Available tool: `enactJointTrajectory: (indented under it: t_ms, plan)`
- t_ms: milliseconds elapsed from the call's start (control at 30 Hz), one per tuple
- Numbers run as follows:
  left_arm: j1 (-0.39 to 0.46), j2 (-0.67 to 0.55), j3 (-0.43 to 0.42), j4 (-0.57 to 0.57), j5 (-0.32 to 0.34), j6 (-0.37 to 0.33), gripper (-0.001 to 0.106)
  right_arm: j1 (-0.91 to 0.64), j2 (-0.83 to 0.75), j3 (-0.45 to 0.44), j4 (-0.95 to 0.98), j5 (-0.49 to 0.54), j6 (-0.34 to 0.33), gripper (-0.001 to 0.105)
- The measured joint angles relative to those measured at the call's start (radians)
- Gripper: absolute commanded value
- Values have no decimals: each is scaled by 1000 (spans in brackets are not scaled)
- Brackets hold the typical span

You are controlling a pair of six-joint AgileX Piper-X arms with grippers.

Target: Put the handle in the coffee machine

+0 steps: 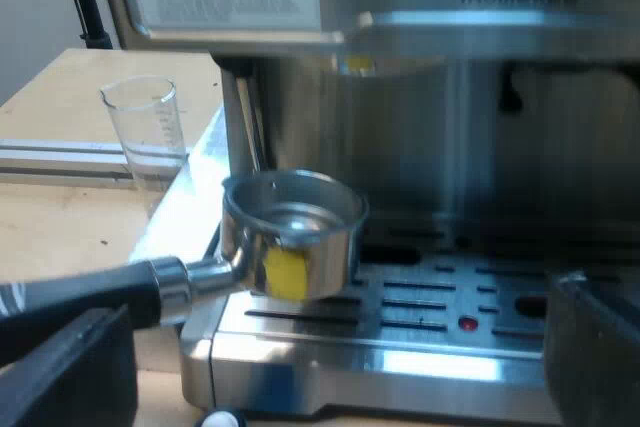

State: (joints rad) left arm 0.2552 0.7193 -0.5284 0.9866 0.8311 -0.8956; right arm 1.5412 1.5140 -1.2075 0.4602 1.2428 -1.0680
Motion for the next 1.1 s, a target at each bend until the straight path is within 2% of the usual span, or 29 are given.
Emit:
enactJointTrajectory:
  t_ms: [200, 300, 433, 467, 533, 667, 800, 1100]
  plan:
    - [0, 47, 0, -8, 7, 51, 0, -28, 2, 101, -142, -20, -2, 82]
    - [0, 71, 0, -41, 10, 57, 0, -66, 2, 127, -218, -54, -36, 82]
    - [0, 111, 0, -85, 13, 57, 0, -104, 17, 148, -396, -124, -174, 82]
    - [0, 131, 0, -98, 13, 58, 0, -110, 27, 148, -460, -138, -240, 82]
    - [0, 150, 0, -109, 22, 58, 0, -114, 45, 148, -545, -138, -301, 82]
    - [0, 196, 0, -139, 42, 58, 0, -113, 68, 148, -630, -97, -328, 82]
    - [0, 241, -5, -172, 79, 60, 0, -113, 86, 148, -637, -93, -334, 82]
    - [0, 379, -100, -186, 104, 108, 0, -116, 108, 148, -637, -29, -337, 82]
